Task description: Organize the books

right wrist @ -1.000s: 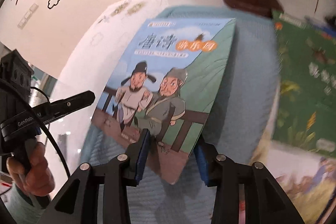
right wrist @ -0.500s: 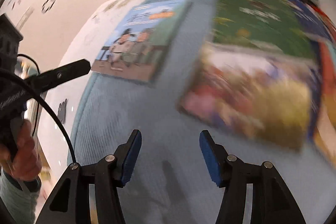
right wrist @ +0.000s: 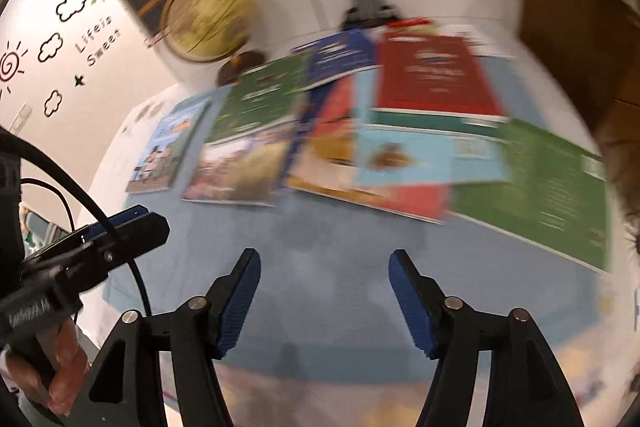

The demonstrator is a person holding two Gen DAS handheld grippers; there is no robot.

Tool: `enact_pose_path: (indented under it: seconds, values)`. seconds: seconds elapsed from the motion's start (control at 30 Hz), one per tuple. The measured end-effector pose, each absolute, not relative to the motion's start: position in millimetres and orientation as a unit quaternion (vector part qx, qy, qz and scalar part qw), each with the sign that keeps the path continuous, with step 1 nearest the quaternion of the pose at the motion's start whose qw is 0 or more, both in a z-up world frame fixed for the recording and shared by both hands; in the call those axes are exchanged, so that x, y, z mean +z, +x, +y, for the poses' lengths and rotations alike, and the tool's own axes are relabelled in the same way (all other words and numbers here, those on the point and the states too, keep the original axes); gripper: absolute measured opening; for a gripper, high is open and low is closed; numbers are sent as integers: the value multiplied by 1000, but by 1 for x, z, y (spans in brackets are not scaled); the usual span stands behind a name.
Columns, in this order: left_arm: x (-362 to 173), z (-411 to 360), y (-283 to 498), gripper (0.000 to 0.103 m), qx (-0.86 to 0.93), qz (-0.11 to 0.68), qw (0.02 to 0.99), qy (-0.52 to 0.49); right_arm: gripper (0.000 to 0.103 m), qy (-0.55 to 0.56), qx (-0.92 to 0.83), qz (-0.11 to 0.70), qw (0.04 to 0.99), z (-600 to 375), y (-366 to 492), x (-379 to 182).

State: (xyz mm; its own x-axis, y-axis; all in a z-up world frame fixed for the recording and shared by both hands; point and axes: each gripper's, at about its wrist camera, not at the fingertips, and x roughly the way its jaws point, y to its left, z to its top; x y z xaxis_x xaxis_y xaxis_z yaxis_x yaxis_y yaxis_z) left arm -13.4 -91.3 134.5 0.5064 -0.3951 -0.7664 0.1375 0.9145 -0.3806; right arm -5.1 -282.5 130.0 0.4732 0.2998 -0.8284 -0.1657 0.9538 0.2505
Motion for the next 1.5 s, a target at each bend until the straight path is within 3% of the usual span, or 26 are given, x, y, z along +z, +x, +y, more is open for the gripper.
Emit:
enact_pose_path:
  seconds: [0.23,0.47,0.77,1.0,1.17,1.23,1.3,1.5]
  values:
    - [129,-190,-41,64,-161,480,849,-147,76,89,106,497,856,-399,-47,126]
    - [139,-225,-24,64,-154,478,859,-102,81,120,115,497,852,-440,-25,121]
    - [121,-204,110,64,-122,453,875,-115,81,65,106,496,859,-441,97,120]
    - [70,-176,214,64,-162,479,845,-176,81,68,112,544,829,-423,219,80]
    - [44,-163,243,64,-160,488,834,-203,81,52,120,553,823,-406,264,53]
    - [39,-165,247,64,-173,490,829,-207,77,45,119,555,822,-401,276,44]
    - [36,-170,247,64,-186,495,823,-206,60,49,120,563,816,-399,284,36]
    - [39,-173,243,64,-175,489,830,-202,59,62,120,565,814,-397,292,30]
